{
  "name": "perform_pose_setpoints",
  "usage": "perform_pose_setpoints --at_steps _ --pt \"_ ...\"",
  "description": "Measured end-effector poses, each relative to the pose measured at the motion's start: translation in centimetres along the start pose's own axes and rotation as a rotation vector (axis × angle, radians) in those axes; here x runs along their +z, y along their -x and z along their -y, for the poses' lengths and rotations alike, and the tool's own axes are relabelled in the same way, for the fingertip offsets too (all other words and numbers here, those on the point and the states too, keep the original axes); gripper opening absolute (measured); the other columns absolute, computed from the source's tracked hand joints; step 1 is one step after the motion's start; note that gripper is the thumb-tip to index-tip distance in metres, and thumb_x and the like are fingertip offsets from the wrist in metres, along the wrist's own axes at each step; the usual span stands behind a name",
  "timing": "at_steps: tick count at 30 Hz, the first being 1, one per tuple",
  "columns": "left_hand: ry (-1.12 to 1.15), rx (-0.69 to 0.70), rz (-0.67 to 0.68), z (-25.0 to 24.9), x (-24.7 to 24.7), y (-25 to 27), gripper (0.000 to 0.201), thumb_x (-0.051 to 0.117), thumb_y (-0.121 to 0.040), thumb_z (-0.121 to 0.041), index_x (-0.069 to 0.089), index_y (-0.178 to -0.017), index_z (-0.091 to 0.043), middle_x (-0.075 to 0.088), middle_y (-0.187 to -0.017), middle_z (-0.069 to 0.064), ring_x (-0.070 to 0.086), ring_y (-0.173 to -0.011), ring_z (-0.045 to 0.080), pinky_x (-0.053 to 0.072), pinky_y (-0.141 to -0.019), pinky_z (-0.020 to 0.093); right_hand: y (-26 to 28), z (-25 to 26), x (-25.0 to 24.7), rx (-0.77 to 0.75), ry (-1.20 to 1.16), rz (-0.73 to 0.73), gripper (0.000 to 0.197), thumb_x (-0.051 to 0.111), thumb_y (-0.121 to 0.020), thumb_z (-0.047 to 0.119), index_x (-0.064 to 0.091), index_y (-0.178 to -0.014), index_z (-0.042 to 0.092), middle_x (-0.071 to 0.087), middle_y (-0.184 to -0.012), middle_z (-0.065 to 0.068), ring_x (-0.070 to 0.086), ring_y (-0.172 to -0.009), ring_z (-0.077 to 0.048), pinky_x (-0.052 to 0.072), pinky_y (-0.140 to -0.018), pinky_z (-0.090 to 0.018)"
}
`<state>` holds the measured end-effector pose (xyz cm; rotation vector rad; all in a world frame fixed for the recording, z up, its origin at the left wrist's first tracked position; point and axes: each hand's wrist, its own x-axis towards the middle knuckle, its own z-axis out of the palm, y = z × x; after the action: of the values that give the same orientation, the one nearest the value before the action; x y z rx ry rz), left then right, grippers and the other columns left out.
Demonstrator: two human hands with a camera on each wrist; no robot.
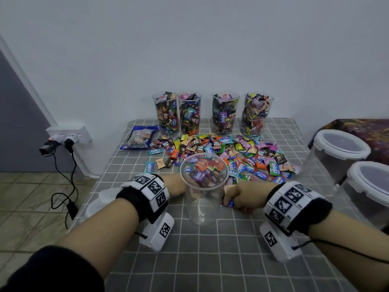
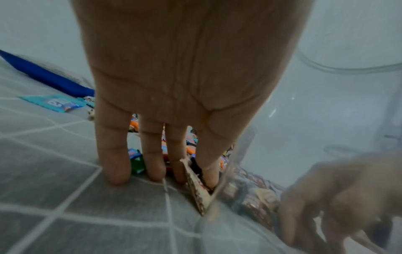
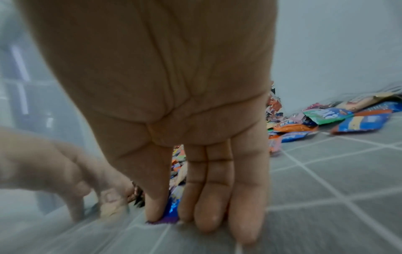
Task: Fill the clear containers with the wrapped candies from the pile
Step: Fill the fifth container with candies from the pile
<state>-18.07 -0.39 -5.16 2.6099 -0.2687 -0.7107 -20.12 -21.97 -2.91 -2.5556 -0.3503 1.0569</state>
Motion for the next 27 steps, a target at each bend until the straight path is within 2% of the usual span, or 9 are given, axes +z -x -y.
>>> perform_pose_setpoints --at_steps 3,7,9,11,14,16,19,24,27 --pt "0.056 0.047 0.072 -0.9 -0.5 -0.3 0.033 0.047 -0.095 -0.005 0.053 -0.128 0.002 0.053 -0.131 0.014 0.05 -0.116 0.02 0.039 -0.091 0.01 -1.1 0.1 -1.0 -0.008 0.017 -0.044 0.035 0.045 -0.089 0.005 0.064 -0.109 0.025 0.054 -0.074 0.006 0.052 -0.065 -0.01 0.045 -0.058 -0.019" --pt "0.082 0.025 0.164 -1.1 -1.8 -1.3 0.044 0.052 -0.091 -0.002 0.048 -0.135 -0.006 0.045 -0.137 0.013 0.043 -0.128 0.03 0.037 -0.097 0.025 -2.5 0.5 -2.2 -0.041 0.014 -0.111 0.025 0.046 -0.091 0.007 0.062 -0.094 0.027 0.049 -0.073 0.011 0.047 -0.061 -0.003 0.044 -0.05 -0.011" --pt "0.075 0.116 0.12 -0.9 -3.3 -1.7 0.037 0.061 -0.085 -0.005 0.06 -0.122 -0.006 0.058 -0.12 0.015 0.056 -0.115 0.035 0.046 -0.093 0.036 -3.1 0.1 -3.1 -0.067 -0.102 -0.115 0.023 0.05 -0.091 0.009 0.065 -0.097 0.025 0.058 -0.072 0.006 0.054 -0.062 -0.009 0.047 -0.056 -0.02" --pt "0.155 0.05 0.04 -0.3 -5.3 -2.1 0.024 0.062 -0.088 -0.017 0.067 -0.11 -0.011 0.066 -0.094 0.003 0.064 -0.083 0.022 0.052 -0.075 0.031 -3.4 -0.6 -4.6 -0.066 -0.3 -0.154 0.022 0.05 -0.09 0.007 0.067 -0.099 0.016 0.059 -0.062 0.003 0.053 -0.055 -0.011 0.045 -0.052 -0.022" --pt "0.296 -0.092 -0.204 0.7 -7.9 -4.4 0.022 0.054 -0.093 -0.018 0.065 -0.107 -0.005 0.061 -0.078 0.004 0.052 -0.061 0.013 0.044 -0.056 0.024 -4.2 -1.8 -7.7 -0.035 -0.377 -0.419 0.017 0.051 -0.092 0.012 0.063 -0.099 0.003 0.059 -0.076 -0.002 0.053 -0.067 -0.017 0.045 -0.06 -0.025" --pt "0.332 -0.11 -0.351 1.1 -9.3 -5.7 0.028 0.052 -0.094 -0.019 0.061 -0.115 -0.001 0.063 -0.096 0.011 0.054 -0.07 0.017 0.045 -0.064 0.028 -5.5 -3.1 -9.8 0.039 -0.384 -0.605 0.028 0.051 -0.093 0.018 0.06 -0.112 -0.001 0.058 -0.093 -0.011 0.051 -0.082 -0.022 0.042 -0.073 -0.029" --pt "0.19 -0.191 -0.419 1.9 -10.2 -7.6 0.039 0.051 -0.094 -0.034 0.055 -0.126 -0.013 0.053 -0.129 0.004 0.052 -0.108 0.022 0.034 -0.081 0.024 -7.1 -5.0 -12.1 0.209 -0.353 -0.725 0.038 0.056 -0.09 0.027 0.056 -0.119 0.004 0.058 -0.114 -0.015 0.056 -0.102 -0.03 0.041 -0.084 -0.034" --pt "0.248 -0.267 -0.382 2.1 -10.2 -10.2 0.058 0.049 -0.095 -0.039 0.036 -0.142 -0.009 0.036 -0.148 0.013 0.036 -0.133 0.029 0.028 -0.104 0.028 -8.7 -6.9 -13.7 0.396 -0.126 -0.694 0.043 0.04 -0.101 0.027 0.042 -0.137 0.004 0.044 -0.141 -0.019 0.045 -0.126 -0.033 0.037 -0.098 -0.032" --pt "0.258 -0.262 -0.371 3.0 -9.7 -11.9 0.068 0.051 -0.09 -0.05 0.032 -0.146 -0.015 0.031 -0.151 0.01 0.033 -0.136 0.03 0.025 -0.113 0.035 -9.9 -7.7 -13.5 0.45 -0.256 -0.637 0.051 0.053 -0.095 0.032 0.047 -0.133 -0.001 0.048 -0.137 -0.021 0.046 -0.125 -0.033 0.038 -0.097 -0.034"
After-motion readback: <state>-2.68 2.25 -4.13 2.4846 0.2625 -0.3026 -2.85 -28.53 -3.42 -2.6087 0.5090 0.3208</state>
